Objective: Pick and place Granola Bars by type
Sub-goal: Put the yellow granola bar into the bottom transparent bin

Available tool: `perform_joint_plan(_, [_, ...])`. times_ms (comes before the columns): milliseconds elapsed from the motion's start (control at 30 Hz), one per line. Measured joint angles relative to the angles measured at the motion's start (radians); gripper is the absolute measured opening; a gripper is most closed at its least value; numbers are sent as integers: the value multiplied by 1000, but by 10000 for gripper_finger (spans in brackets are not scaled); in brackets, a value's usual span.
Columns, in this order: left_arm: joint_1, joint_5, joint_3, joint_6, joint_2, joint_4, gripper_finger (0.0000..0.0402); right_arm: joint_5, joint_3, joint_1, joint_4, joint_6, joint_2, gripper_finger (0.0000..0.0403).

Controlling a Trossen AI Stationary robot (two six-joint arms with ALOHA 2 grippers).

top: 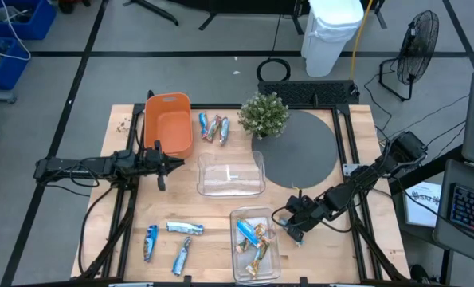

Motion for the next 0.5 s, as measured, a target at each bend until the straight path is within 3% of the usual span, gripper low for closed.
perform_joint_plan(500, [0,0,0,0,0,0,37,-23,0,3,-67,-25,-1,6])
